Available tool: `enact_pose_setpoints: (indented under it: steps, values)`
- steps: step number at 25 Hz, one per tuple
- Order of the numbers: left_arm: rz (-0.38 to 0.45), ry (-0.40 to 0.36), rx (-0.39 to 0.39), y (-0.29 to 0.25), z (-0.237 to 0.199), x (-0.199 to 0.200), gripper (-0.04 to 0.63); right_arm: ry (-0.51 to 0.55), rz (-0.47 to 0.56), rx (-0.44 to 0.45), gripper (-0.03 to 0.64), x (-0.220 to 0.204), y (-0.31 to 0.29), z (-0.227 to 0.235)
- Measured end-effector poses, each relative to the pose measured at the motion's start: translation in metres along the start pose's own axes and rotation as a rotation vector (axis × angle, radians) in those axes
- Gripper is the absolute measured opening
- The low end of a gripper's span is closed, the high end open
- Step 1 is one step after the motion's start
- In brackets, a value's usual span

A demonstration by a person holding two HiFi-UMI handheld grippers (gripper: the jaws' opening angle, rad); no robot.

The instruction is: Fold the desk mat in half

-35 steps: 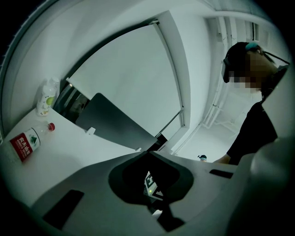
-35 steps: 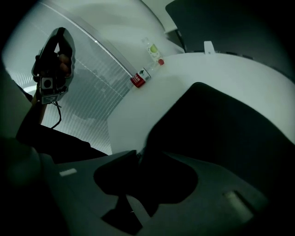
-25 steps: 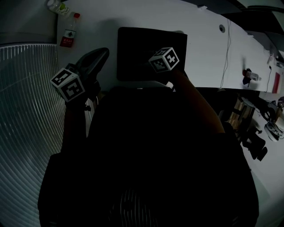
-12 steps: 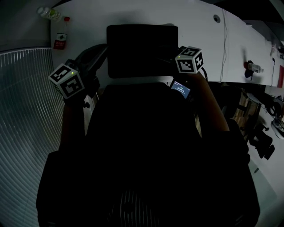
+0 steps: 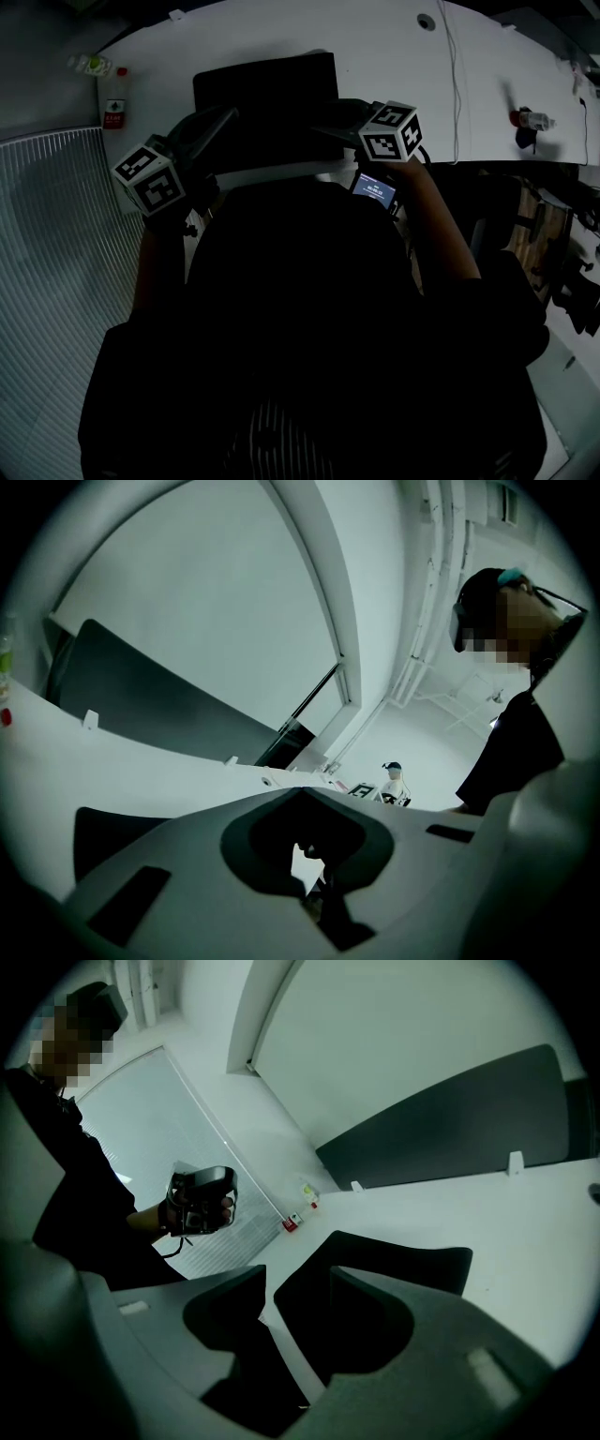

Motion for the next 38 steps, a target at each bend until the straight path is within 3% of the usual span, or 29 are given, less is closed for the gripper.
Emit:
enact_pose_setpoints:
  steps: [4,9,13,16,22,25,30,38]
  values:
    - [-0.049,-0.023,-0.027,-0.044,0.044,-0.009,0.006,-0.014,0.061,-0.015,0.195,-0.020,0.041,0.000]
    - [-0.080,-0.109,-0.045,-0.093,0.090,-0.013,0.006,-0.002,0.143,-0.037,0.145,-0.043,0.095,-0.006]
    - [-0.105,-0.188,-0.054,-0.124,0.133,-0.016,0.006,0.011,0.220,-0.047,0.007,-0.057,0.143,-0.022]
    - [-0.042,-0.192,-0.074,-0.147,0.161,-0.024,0.006,0.033,0.333,-0.073,0.004,-0.066,0.185,-0.038]
    - [-0.031,-0.233,-0.057,-0.179,0.250,-0.040,0.006,0.098,0.350,-0.133,0.003,-0.103,0.258,-0.081]
    - [-0.060,-0.290,-0.058,-0.182,0.251,-0.052,0.006,0.113,0.363,-0.142,0.003,-0.107,0.257,-0.086]
    - [-0.047,-0.307,-0.055,-0.186,0.233,-0.054,0.006,0.121,0.369,-0.156,0.003,-0.108,0.248,-0.076]
    - [-0.065,-0.312,-0.055,-0.194,0.268,-0.056,0.006,0.118,0.387,-0.184,0.003,-0.126,0.291,-0.083]
Point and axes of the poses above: the fingertips, and each gripper's own axes: y backward along the fingers, z to its right, x out of its top, the point moved 1 cm from there along y, backward along the fingers, and after that the axes turned 13 degrees about -z, right-handed, at the moved point
